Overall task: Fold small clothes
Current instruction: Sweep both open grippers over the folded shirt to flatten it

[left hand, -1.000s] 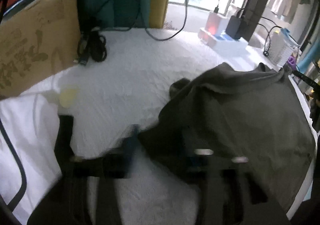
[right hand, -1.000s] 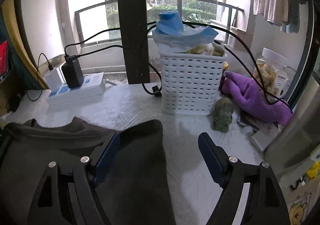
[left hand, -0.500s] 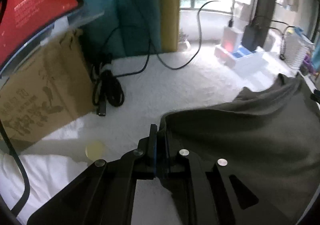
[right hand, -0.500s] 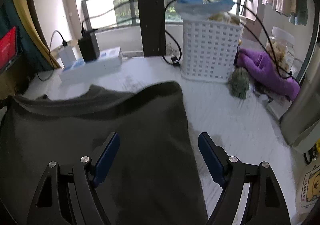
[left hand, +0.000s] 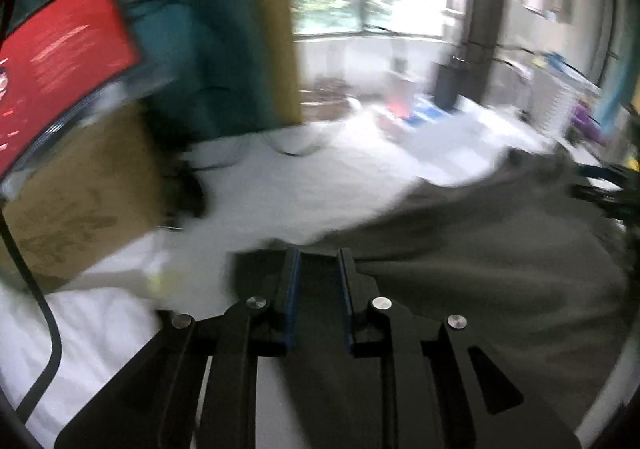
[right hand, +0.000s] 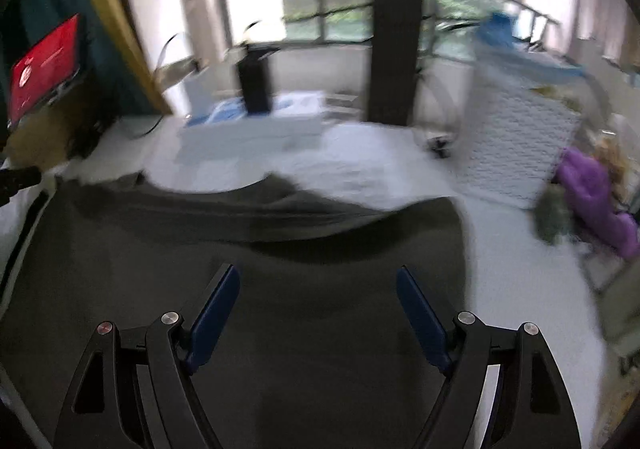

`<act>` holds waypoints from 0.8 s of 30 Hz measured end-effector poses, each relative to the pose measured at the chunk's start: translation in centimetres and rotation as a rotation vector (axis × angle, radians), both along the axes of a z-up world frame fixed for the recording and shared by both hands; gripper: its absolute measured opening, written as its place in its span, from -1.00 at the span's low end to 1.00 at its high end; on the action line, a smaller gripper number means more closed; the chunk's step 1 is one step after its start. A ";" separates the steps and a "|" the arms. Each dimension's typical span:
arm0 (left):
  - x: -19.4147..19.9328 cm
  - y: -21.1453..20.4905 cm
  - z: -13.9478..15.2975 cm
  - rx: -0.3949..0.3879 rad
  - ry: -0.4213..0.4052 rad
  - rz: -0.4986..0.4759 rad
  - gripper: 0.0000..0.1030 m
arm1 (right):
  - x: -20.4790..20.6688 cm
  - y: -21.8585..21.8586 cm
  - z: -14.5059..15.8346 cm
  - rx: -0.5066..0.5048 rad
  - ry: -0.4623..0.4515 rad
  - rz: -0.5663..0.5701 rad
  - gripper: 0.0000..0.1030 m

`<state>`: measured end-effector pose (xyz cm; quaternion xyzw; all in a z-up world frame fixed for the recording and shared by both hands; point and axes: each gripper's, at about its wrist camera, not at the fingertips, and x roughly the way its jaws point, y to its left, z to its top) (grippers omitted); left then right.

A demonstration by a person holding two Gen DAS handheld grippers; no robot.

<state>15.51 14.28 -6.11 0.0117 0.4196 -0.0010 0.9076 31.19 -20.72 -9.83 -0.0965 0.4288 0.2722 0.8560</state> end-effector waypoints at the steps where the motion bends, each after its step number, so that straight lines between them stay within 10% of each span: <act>1: 0.1 -0.7 -0.3 -0.012 0.013 -0.022 -0.66 | 0.0 0.7 -0.2 0.005 0.016 0.022 0.59; 9: 3.3 -5.6 -5.3 -0.034 0.174 -0.158 -0.66 | 1.8 5.2 -2.3 0.017 0.132 0.127 0.59; 14: 6.1 -5.6 -5.0 -0.022 0.145 -0.150 -0.31 | 4.2 6.6 -2.2 0.006 0.111 0.136 0.59; 24: 9.2 -3.7 -3.8 0.019 0.053 -0.025 -0.29 | 8.2 7.0 -1.0 0.050 0.036 0.059 0.60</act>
